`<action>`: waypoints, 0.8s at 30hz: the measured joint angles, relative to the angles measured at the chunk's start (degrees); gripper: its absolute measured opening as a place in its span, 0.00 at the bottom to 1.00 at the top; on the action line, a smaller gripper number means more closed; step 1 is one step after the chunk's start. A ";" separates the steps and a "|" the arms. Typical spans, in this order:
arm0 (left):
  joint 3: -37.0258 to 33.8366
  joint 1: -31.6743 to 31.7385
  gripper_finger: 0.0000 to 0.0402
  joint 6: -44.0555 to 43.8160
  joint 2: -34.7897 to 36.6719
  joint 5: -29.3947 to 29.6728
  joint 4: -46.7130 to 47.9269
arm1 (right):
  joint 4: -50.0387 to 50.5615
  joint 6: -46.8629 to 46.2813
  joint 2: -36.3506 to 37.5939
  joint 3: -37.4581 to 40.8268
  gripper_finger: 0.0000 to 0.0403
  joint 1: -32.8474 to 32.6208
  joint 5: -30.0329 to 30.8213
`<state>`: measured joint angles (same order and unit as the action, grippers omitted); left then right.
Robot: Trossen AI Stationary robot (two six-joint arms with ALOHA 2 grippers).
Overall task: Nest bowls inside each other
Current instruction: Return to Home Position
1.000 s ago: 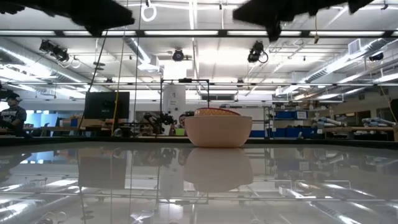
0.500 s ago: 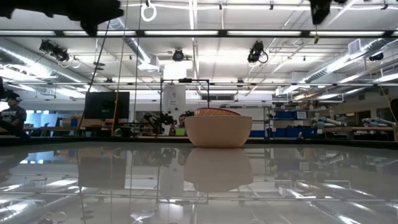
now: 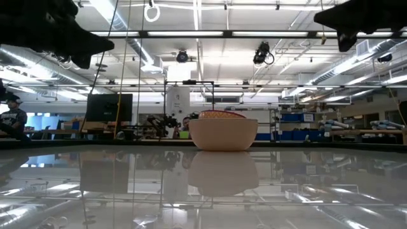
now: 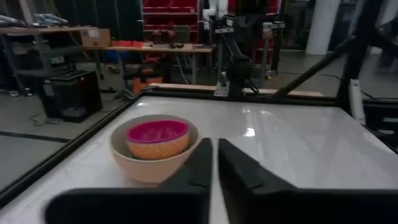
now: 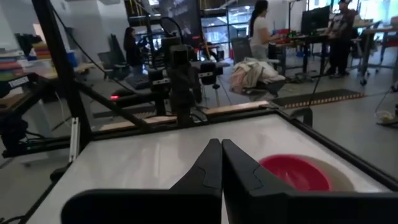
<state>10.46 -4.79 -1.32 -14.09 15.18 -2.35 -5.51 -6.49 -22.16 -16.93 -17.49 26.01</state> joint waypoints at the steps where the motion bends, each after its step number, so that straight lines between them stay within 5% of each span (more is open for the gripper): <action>1: -0.02 0.52 0.04 0.00 0.02 -0.02 0.02 | 1.31 -0.58 1.20 0.15 0.01 0.10 -0.23; 14: -2.01 8.43 0.00 -0.41 2.61 -3.87 2.55 | 2.36 -2.98 11.32 8.56 0.01 0.08 -3.48; 24: -5.64 11.12 0.00 -2.11 8.00 -6.00 3.30 | 0.19 -2.80 12.02 12.33 0.01 4.19 -6.12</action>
<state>4.82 6.33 -3.43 -6.09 9.18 0.95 -5.32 -9.29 -10.13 -4.60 -13.30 19.89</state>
